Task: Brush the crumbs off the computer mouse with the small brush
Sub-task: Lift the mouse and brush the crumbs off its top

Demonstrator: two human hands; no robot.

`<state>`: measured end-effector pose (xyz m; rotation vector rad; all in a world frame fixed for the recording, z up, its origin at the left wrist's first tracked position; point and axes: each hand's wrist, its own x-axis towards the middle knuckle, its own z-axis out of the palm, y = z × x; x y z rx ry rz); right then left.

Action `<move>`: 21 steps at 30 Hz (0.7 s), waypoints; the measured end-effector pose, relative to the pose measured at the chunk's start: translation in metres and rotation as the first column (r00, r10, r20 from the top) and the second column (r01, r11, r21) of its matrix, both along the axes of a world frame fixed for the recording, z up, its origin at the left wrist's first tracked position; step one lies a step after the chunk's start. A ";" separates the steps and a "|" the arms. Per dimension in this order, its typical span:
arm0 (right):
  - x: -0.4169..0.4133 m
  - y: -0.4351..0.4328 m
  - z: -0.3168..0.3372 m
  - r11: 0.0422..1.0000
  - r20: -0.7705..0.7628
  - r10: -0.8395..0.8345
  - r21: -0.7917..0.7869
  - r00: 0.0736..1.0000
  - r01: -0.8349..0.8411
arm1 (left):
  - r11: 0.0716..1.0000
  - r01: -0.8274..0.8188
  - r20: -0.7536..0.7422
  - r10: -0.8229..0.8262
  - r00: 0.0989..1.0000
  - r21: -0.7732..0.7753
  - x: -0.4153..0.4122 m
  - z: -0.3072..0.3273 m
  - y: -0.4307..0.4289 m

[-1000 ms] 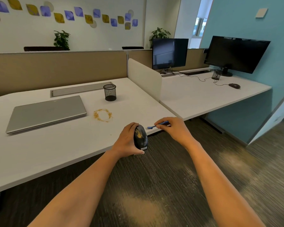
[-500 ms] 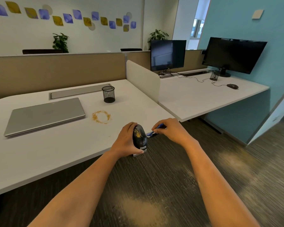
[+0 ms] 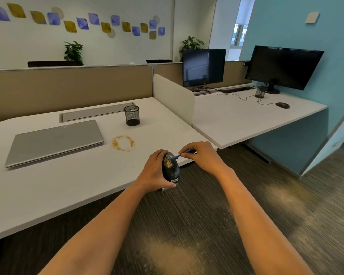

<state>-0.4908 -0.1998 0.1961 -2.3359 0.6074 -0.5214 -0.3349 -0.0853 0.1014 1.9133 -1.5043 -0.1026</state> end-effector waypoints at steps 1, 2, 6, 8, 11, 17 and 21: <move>-0.002 -0.001 0.001 1.000 -0.001 0.006 0.005 1.000 -0.006 | 1.000 -0.001 0.001 0.001 1.000 0.007 0.001 0.000 0.000; -0.004 -0.002 0.002 1.000 0.009 0.003 0.006 1.000 -0.003 | 1.000 -0.001 -0.001 0.001 1.000 0.011 0.002 -0.001 0.001; 0.004 0.000 0.006 0.998 0.102 -0.048 -0.032 0.994 0.051 | 1.000 0.005 -0.006 -0.005 1.000 0.015 0.001 -0.001 -0.001; 0.011 0.004 0.008 0.998 0.115 -0.037 -0.043 0.993 0.043 | 1.000 0.007 -0.004 -0.007 1.000 0.014 -0.001 0.000 -0.004; 0.017 0.010 0.010 0.997 0.069 0.000 -0.082 0.998 0.006 | 1.000 0.001 -0.015 -0.001 1.000 -0.004 0.000 0.001 -0.003; 0.012 0.014 0.010 0.982 -0.061 0.083 -0.168 0.995 -0.092 | 1.000 -0.021 0.005 0.021 1.000 -0.001 0.008 0.006 -0.001; -0.001 0.012 0.010 0.968 -0.140 0.113 -0.209 0.984 -0.141 | 0.999 -0.035 0.005 0.035 0.999 0.016 0.013 0.006 0.002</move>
